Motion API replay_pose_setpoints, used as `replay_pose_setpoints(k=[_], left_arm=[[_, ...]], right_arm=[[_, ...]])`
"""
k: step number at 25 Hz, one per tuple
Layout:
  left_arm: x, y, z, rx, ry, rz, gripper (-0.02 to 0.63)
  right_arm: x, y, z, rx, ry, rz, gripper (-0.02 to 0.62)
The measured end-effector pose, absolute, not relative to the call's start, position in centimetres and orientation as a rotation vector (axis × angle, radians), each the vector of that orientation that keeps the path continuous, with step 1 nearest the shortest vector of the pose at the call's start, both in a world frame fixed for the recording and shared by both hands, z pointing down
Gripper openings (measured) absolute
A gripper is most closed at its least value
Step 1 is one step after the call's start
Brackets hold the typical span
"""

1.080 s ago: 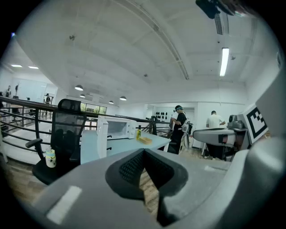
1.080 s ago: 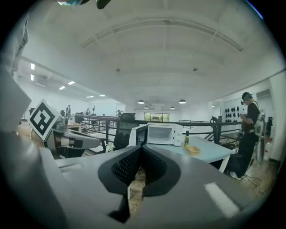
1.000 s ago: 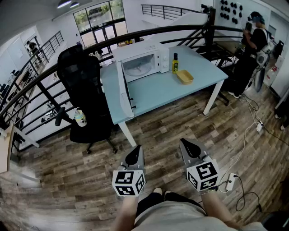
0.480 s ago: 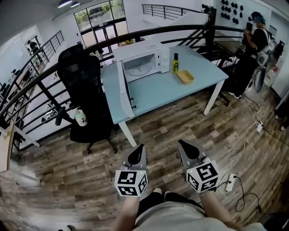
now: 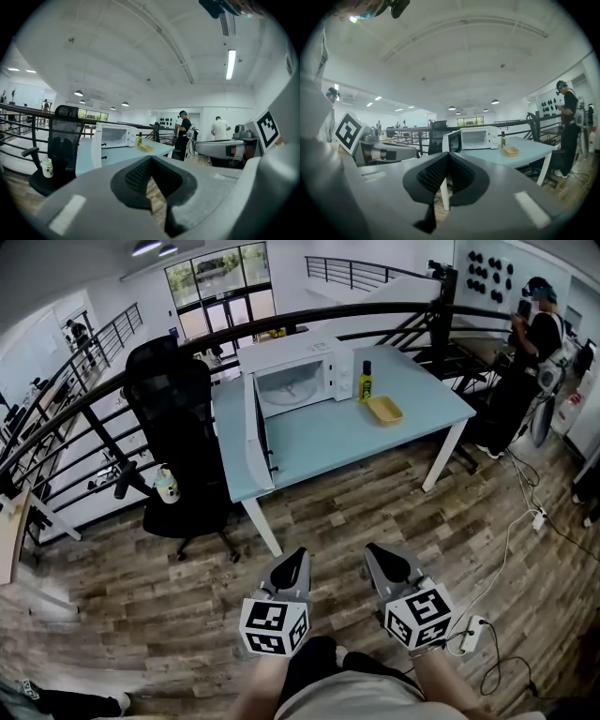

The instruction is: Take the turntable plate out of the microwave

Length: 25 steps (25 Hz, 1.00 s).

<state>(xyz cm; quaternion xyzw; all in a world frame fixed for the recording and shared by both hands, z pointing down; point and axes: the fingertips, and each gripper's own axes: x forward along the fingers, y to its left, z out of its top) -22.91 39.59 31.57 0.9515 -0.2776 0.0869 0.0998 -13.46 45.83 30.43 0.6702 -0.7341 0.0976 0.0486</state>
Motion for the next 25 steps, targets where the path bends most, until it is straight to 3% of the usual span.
replay_pose_setpoints(k=[13,25], left_arm=[[-20.0,37.2,33.1,2.792,-0.814,0.266,0.002],[-15.3,24.7,32.9,2.791,-0.824,0.272,0.002]], right_arm=[[-10.7,43.8,32.4,2.045,-2.237,0.351,0.012],[-5.6,30.1,32.2,2.000,-2.267,0.351,0.012]])
